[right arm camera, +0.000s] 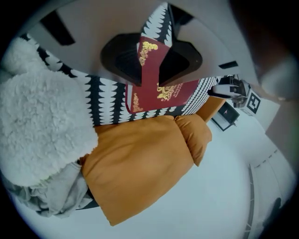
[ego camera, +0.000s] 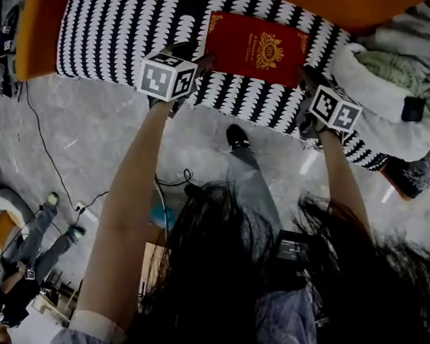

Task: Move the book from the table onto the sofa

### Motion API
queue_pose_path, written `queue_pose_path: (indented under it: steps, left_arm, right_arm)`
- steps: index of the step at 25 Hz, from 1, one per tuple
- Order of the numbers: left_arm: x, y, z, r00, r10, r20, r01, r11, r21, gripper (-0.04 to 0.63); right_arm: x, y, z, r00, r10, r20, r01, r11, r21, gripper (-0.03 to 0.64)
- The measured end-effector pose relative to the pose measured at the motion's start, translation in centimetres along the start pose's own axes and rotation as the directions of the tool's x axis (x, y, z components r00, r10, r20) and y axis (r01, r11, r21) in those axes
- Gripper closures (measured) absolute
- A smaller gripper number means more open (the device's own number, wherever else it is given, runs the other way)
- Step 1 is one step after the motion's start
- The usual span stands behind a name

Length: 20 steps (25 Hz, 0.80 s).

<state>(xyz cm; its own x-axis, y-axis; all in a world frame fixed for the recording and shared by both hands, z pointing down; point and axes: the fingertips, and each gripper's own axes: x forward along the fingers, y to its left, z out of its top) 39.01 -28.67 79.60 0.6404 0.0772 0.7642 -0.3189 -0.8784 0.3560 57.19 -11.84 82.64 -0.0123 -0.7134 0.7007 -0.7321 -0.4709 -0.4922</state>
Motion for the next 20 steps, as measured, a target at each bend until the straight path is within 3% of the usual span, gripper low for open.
queue_pose_path:
  steps: [4, 10, 16, 20]
  left_arm:
    - [-2.0, 0.0, 1.1, 0.996, -0.002, 0.085, 0.007, 0.999, -0.050, 0.391]
    - [-6.7, 0.4, 0.2, 0.976, 0.042, 0.213, -0.001, 0.982, -0.190, 0.391]
    - [-14.4, -1.4, -1.7, 0.935, 0.102, 0.338, 0.009, 0.950, -0.313, 0.391]
    - [-20.6, -4.0, -3.6, 0.888, 0.153, 0.433, 0.026, 0.925, -0.380, 0.393]
  right_arm:
    - [-0.5, -0.4, 1.0, 0.999, -0.033, 0.015, 0.033, 0.999, -0.002, 0.502]
    - [-2.6, 2.1, 2.1, 0.999, -0.006, 0.033, 0.007, 1.000, -0.014, 0.502]
    - [-6.5, 7.3, 2.3, 0.997, 0.060, 0.053, -0.056, 0.995, -0.087, 0.502]
    - [-9.2, 13.3, 1.1, 0.985, 0.167, 0.029, -0.163, 0.979, -0.123, 0.503]
